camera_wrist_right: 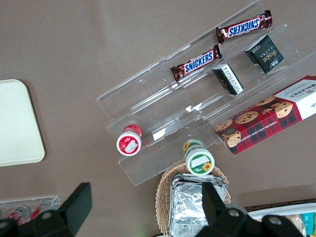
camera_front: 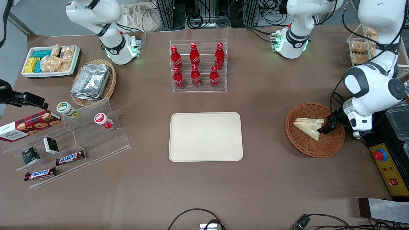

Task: Place sandwich from basket to tray
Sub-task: 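Lower the open left gripper and close it on the sandwich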

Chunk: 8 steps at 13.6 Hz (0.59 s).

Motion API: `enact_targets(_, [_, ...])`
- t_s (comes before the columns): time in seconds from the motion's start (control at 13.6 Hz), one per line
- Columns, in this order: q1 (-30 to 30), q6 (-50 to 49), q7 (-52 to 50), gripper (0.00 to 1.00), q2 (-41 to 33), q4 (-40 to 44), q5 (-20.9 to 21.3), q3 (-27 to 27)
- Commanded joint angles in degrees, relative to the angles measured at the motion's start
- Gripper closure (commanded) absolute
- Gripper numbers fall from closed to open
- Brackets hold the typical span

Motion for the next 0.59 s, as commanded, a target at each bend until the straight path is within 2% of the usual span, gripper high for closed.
enact_targets(0.0, [-0.42,3.33,-0.61,0.00,0.53,-1.26,-1.77,-0.27])
enact_targets(0.52, [-3.05,10.10,-0.61,0.00,1.76,-4.68,-3.80,-0.35])
